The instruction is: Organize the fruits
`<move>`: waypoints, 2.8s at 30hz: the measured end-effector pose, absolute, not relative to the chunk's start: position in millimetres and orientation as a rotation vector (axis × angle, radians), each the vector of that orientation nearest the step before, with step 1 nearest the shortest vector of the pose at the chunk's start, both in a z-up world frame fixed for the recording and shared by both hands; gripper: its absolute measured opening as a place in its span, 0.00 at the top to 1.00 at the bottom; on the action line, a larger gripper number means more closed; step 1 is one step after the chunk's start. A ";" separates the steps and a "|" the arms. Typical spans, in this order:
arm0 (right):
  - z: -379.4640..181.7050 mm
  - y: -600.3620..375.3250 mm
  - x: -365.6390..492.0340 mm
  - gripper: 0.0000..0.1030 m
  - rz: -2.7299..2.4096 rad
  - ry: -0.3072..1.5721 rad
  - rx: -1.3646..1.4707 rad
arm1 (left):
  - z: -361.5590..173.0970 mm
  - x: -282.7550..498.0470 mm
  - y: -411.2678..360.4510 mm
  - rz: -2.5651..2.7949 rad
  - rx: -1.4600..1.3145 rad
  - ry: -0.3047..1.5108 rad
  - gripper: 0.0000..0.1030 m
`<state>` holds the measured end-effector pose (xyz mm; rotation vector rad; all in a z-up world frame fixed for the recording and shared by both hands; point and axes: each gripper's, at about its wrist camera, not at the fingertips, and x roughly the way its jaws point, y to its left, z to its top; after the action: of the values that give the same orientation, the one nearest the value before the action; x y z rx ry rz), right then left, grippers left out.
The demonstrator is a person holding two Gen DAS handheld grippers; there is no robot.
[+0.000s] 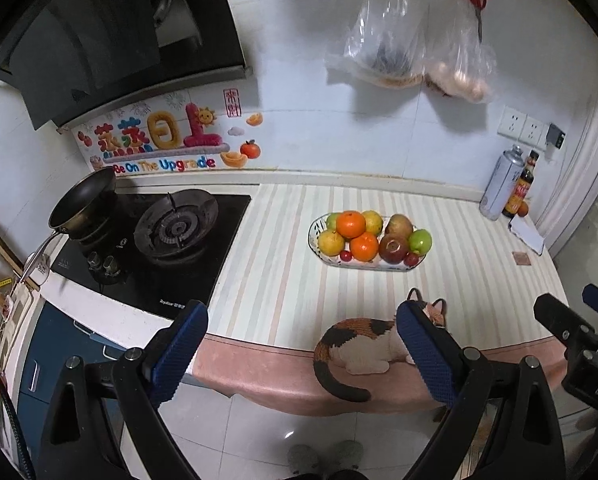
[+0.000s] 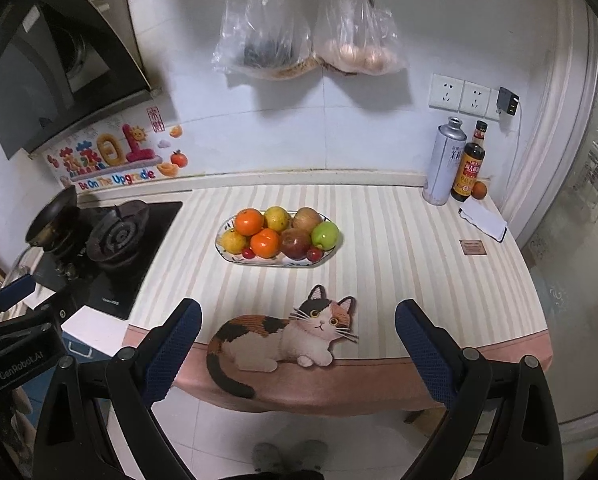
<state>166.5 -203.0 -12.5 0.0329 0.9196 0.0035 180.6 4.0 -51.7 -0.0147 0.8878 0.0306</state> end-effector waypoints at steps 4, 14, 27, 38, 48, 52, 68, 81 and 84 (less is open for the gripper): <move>-23.5 -202.4 178.4 0.03 0.001 0.940 0.030 | -62.0 189.9 1.5 0.028 -0.007 0.912 0.06; -32.4 -196.2 184.7 0.03 0.007 0.956 0.025 | -68.1 199.8 0.0 0.023 0.003 0.928 0.06; -29.8 -196.5 183.7 0.03 -0.001 0.941 0.030 | -69.7 202.5 4.8 0.018 -0.012 0.920 0.00; -28.8 -197.6 184.3 0.03 0.001 0.941 0.031 | -67.5 200.8 4.8 0.020 -0.011 0.918 0.00; -28.8 -196.7 183.7 0.03 0.001 0.948 0.035 | -68.1 196.8 2.0 0.011 -0.009 0.925 0.00; -28.9 -196.7 183.1 0.03 0.002 0.950 0.036 | -68.0 193.9 1.4 0.001 -0.008 0.922 0.00; -28.4 -197.8 178.0 0.03 0.003 0.943 0.043 | -62.5 191.2 2.1 -0.006 -0.015 0.908 0.00; -26.4 -193.3 169.4 0.03 0.006 0.949 0.052 | -56.5 193.8 3.2 -0.017 -0.012 0.904 0.00; -26.7 -192.8 169.0 0.03 0.005 0.949 0.052 | -56.7 193.6 2.8 -0.016 -0.013 0.904 0.00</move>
<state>169.0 -192.8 -26.7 0.0521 0.9494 0.0055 193.6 2.8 -56.7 -0.0129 0.9036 -0.0165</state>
